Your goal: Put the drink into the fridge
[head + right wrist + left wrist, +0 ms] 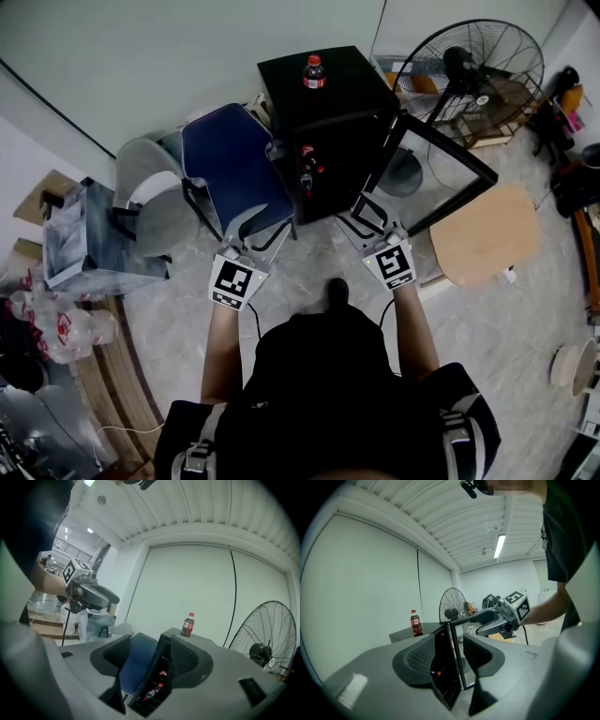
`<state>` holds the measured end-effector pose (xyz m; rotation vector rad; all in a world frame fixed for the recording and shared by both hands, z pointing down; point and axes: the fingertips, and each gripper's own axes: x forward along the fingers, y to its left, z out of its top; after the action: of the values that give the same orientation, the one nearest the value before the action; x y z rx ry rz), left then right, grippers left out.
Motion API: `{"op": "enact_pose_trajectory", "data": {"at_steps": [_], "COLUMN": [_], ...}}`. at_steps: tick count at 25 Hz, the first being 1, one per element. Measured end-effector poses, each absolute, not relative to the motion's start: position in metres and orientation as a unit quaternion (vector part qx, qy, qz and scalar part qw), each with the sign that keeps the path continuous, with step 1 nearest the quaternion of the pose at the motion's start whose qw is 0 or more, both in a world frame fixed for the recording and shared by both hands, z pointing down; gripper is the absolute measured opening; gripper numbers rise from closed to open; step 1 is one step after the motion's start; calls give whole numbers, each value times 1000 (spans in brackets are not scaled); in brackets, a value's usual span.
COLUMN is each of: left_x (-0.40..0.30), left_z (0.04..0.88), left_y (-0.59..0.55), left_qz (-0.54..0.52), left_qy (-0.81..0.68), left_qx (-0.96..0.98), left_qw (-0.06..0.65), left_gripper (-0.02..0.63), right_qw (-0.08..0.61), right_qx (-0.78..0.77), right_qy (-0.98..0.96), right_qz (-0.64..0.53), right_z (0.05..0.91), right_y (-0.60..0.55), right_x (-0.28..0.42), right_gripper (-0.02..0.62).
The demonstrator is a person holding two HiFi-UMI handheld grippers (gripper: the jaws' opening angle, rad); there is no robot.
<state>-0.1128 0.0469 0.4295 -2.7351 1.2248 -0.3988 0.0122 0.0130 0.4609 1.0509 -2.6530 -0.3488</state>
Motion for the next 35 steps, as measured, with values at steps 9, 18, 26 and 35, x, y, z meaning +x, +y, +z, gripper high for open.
{"op": "enact_pose_trajectory", "data": {"at_steps": [9,18,26,35], "left_x": [-101,-92,-85,-70], "left_z": [430,434,436,439], "left_y": [11,-19,-40,-58], "left_qz": [-138,-147,-150,-153], "left_qy": [420,449,481,504], "left_qx": [-895,-881,-863,-850], "left_qw": [52,40,31,29], "left_gripper": [187,187,187,187], "right_qw": [133,131,128,125], "right_qx": [346,324,295,278], "right_qy": [-921,-930,-939,-945], "right_qz": [-119,-116,-119,-119], "right_z": [461,463,464,470], "right_y": [-29,-69,-101,-129], "right_x": [21,29,34,45], "right_gripper": [272,272,261,250]}}
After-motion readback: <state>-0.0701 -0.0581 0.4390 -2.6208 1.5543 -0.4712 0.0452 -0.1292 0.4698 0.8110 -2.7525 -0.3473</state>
